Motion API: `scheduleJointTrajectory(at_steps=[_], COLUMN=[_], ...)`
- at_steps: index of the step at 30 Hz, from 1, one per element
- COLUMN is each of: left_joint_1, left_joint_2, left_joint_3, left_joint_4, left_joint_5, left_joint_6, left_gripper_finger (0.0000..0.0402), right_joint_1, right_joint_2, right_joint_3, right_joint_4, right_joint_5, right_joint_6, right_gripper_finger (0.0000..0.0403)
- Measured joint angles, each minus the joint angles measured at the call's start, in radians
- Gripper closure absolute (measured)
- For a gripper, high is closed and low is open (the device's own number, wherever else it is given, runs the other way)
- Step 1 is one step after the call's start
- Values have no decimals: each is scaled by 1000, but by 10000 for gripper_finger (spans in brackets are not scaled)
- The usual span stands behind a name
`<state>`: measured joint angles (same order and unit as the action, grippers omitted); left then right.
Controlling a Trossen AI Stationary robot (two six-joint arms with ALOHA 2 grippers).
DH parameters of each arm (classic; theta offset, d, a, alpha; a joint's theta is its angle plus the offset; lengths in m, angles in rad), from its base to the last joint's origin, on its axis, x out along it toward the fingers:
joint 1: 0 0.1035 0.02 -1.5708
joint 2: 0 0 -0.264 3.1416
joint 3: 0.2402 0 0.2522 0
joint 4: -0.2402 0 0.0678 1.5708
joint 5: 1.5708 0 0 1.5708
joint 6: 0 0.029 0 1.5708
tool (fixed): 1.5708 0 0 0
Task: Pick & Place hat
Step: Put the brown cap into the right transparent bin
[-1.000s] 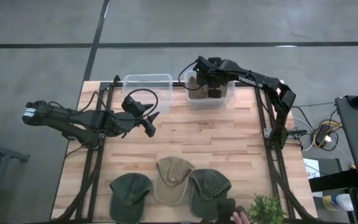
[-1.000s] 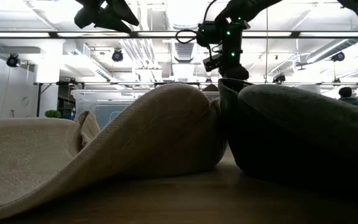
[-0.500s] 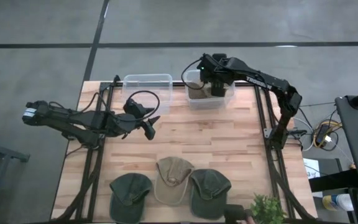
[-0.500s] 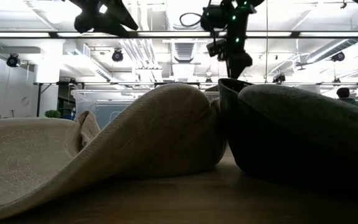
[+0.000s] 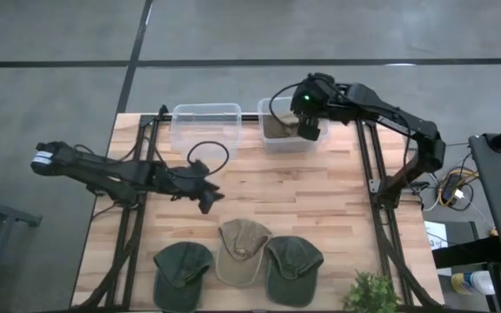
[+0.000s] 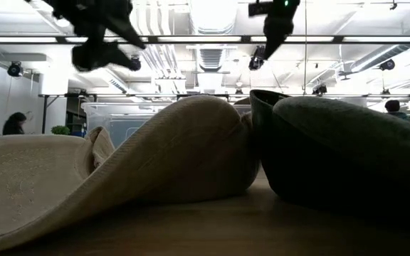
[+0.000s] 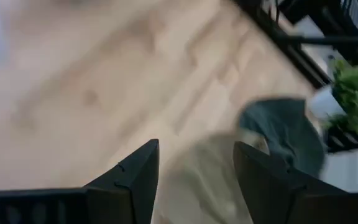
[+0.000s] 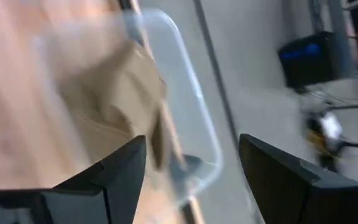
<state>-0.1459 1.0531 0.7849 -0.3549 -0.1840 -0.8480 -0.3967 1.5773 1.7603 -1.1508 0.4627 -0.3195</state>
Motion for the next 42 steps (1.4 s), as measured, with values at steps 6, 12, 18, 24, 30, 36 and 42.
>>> scheduleJointTrajectory(at_steps=[6,12,18,24,30,36,42], left_joint_1=[-22,-85,-136,-164,-212,-254,-263], left_joint_2=[0,0,2,52,170,270,356], left_joint_3=[-102,-183,-219,-230,-230,-207,-147], left_joint_4=[1,70,116,177,303,350,374], left_joint_5=[159,193,200,218,291,302,308], left_joint_6=[-249,-433,-535,-575,-602,-661,-628], left_gripper_finger=[204,204,204,204,204,204,204], right_joint_1=[60,106,112,112,111,111,111], right_joint_2=[-31,-26,-22,-22,-22,-22,-22], right_joint_3=[0,-1,-3,-8,-9,-10,-10], right_joint_4=[3,5,7,9,11,5,9], right_joint_5=[-53,-54,-53,-53,-53,-53,-53], right_joint_6=[100,111,111,111,111,110,110], right_gripper_finger=[152,156,157,161,159,160,161])
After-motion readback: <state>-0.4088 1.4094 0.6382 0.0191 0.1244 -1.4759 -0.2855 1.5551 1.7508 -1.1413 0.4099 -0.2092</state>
